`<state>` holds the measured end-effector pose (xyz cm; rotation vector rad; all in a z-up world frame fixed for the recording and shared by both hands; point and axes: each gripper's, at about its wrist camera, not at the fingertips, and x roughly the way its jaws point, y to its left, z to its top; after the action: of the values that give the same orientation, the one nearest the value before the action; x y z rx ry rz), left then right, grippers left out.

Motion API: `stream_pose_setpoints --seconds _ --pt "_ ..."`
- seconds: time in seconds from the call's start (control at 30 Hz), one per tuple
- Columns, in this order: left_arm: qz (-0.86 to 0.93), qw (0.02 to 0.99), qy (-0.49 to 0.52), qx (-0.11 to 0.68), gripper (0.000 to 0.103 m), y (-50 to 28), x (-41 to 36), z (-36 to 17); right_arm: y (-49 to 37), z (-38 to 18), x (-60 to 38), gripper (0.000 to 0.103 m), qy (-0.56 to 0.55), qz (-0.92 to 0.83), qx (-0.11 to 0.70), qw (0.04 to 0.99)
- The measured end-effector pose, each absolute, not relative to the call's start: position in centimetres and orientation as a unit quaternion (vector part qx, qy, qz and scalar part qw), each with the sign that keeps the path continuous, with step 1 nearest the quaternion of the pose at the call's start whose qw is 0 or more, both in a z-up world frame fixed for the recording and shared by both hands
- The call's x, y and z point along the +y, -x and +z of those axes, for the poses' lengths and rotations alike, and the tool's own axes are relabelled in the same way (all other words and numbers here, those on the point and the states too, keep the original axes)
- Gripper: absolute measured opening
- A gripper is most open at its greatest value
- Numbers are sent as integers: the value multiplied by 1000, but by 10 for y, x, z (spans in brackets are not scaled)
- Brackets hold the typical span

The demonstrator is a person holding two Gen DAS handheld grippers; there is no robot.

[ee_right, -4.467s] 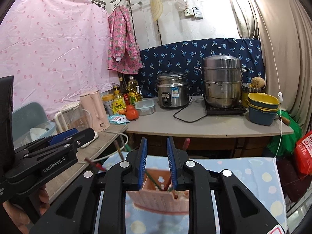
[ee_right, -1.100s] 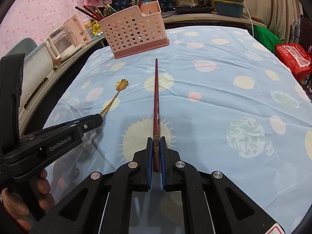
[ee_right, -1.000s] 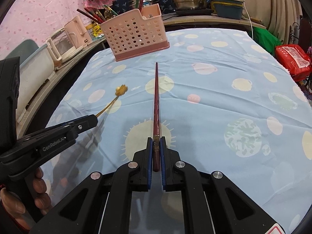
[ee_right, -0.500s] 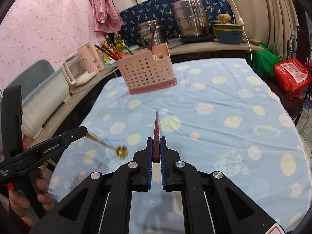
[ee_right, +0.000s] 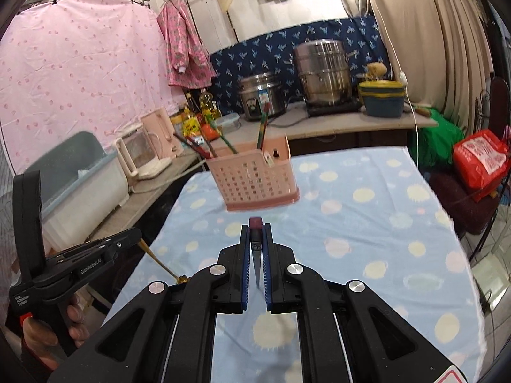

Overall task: Organize utensils
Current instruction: 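Lift the chopstick and gold spoon into the pink basket and open both grippers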

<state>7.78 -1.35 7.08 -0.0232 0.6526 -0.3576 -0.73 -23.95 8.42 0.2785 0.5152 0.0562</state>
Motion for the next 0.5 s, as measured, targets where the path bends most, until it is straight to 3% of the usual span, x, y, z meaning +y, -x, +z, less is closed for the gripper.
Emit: stream_pose_setpoints --seconds 0.5 --pt "-172 958 16 228 1 -205 -30 180 -132 203 -259 7 -134 51 157 977"
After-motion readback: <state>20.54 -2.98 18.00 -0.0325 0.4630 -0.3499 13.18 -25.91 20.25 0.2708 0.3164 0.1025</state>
